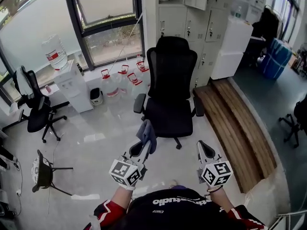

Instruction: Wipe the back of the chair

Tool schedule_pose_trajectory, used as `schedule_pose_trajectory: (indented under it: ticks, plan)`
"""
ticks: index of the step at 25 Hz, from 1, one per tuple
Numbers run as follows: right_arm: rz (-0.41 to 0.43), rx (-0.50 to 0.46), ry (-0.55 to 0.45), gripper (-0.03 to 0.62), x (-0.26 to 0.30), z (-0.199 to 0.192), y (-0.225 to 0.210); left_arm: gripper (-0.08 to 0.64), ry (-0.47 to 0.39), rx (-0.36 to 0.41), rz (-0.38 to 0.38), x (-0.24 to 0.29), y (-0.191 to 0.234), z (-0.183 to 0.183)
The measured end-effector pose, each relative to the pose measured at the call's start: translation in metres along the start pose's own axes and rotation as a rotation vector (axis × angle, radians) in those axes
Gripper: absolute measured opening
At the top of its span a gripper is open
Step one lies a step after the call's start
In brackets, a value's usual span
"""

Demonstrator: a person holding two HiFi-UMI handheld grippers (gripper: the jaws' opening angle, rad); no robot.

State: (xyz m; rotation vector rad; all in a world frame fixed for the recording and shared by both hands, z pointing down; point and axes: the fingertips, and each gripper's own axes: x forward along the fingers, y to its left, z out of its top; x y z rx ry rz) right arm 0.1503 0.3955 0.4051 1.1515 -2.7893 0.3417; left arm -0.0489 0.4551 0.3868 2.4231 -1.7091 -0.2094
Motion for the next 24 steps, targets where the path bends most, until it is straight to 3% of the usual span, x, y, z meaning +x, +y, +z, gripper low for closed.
schedule_pose_trajectory:
  ticks: [11,24]
  plan:
    - [-0.025,0.008,-0.012,0.012,-0.043,-0.020,0.026,0.054,0.025,-0.003,-0.051,-0.037,-0.029,-0.013]
    - [-0.002,-0.015,-0.008,0.012,-0.052,-0.020,0.046,0.054,0.010,0.000,-0.051,-0.058,-0.035,-0.006]
